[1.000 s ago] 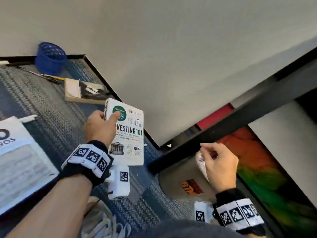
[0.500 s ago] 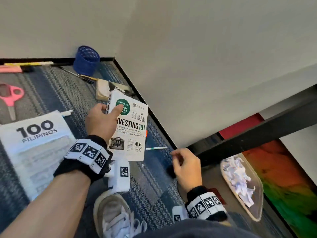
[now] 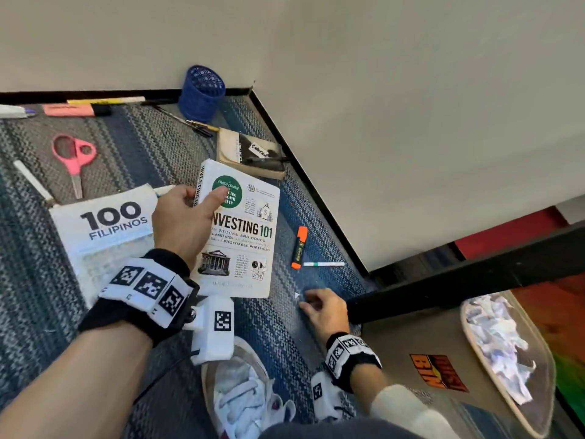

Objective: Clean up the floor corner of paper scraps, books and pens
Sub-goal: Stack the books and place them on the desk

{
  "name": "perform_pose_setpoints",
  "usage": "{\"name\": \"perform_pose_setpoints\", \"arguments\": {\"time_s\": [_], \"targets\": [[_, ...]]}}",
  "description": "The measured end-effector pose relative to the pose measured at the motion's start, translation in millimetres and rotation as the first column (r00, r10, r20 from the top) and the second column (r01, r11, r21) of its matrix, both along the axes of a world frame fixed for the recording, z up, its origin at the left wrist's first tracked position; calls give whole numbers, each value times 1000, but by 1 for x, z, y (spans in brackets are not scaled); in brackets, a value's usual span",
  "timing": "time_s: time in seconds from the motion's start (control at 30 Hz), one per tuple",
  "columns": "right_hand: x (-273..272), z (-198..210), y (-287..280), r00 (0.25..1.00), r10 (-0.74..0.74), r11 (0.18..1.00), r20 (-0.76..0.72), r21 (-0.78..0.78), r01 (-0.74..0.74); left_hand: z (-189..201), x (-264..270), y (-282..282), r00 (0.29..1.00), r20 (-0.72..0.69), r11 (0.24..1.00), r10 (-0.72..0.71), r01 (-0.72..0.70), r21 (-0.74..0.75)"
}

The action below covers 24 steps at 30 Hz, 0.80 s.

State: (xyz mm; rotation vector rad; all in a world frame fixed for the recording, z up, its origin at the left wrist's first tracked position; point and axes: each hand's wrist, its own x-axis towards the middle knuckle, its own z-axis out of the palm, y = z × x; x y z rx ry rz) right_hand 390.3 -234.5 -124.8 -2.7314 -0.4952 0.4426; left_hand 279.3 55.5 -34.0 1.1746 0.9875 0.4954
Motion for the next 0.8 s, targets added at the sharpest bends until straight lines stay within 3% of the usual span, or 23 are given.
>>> {"name": "perform_pose_setpoints", "arguments": {"time_s": [0.2, 0.37, 0.43, 0.53, 0.6, 0.67, 0.73, 0.8], "targets": [[5, -11, 21, 996, 28, 999, 87, -48, -24, -7, -5, 0, 1000, 8, 1000, -2, 2, -14], [6, -4, 26, 975, 209, 957, 74, -223, -188, -3, -1, -5, 999, 32, 1000, 8, -7, -19], [-2, 13, 24, 977, 203, 966, 71, -176, -188, -5, 3, -7, 1000, 31, 1000, 6, -5, -27], [-21, 70, 2, 978, 75, 994, 196, 65, -90, -8, 12, -16, 999, 23, 997, -32, 34, -66], [-38, 123, -23, 925, 21, 981, 379, 172, -93, -7, 20, -22, 999, 27, 996, -44, 46, -74], [-51, 172, -56, 815, -70, 981, 575, 188, -48, -5, 29, -33, 997, 47, 992, -69, 74, -100], [-51, 200, -94, 693, -216, 973, 687, 213, 92, -2, 37, -45, 993, 65, 986, -97, 105, -127], [-44, 211, -129, 634, -308, 949, 709, 180, 259, 4, 41, -58, 989, 83, 981, -121, 132, -141]]}}
